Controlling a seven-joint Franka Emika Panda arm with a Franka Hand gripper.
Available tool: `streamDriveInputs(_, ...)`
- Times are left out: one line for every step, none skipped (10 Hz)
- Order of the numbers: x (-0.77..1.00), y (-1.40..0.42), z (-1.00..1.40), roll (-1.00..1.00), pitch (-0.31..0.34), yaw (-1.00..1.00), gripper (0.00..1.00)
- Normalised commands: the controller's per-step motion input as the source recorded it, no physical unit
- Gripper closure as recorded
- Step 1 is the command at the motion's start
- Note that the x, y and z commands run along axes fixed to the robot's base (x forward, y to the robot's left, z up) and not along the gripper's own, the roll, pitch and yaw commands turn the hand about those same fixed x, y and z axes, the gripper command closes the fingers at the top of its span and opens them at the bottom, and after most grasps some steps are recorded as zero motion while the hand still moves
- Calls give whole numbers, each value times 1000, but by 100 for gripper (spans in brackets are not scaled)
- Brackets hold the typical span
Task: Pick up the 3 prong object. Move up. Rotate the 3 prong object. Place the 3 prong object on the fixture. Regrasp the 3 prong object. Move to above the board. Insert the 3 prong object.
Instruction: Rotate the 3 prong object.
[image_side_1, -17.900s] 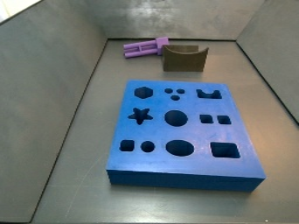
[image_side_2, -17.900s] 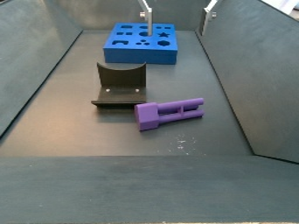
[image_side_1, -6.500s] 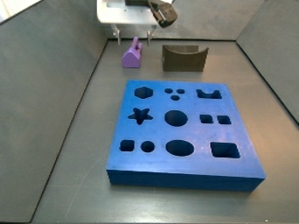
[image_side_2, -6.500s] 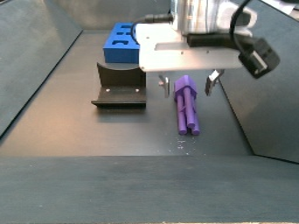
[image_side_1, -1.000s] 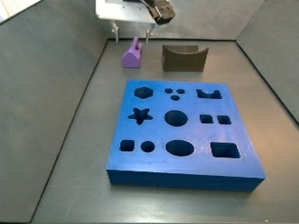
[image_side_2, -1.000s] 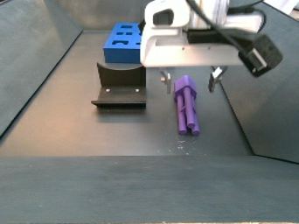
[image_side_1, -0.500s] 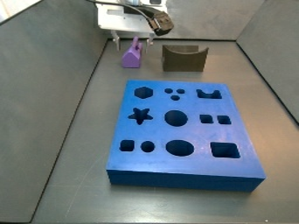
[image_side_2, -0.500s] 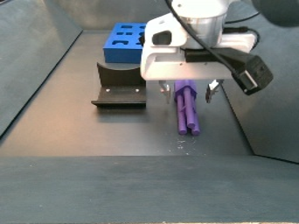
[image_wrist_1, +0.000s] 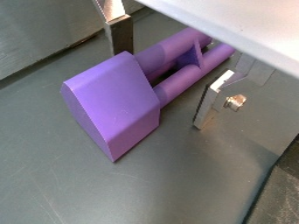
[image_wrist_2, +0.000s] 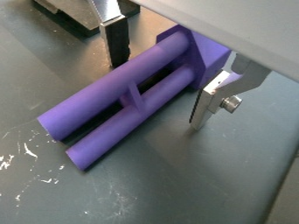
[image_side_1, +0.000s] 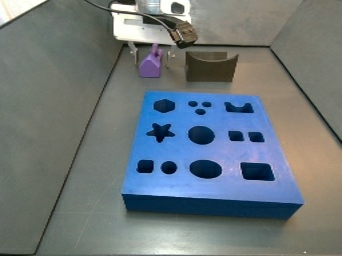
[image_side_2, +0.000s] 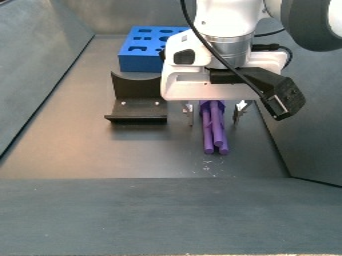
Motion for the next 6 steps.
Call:
streamDriveInputs(26, -3, -173, 200, -22, 8, 0)
streamDriveInputs(26, -3, -173, 199, -22, 9, 0)
streamDriveInputs(26, -3, -173, 199, -22, 9, 0)
streamDriveInputs(26, -3, -173, 199, -22, 9, 0)
streamDriveInputs(26, -3, -173, 199, -22, 9, 0)
streamDriveInputs(26, -3, -173, 199, -22, 9, 0)
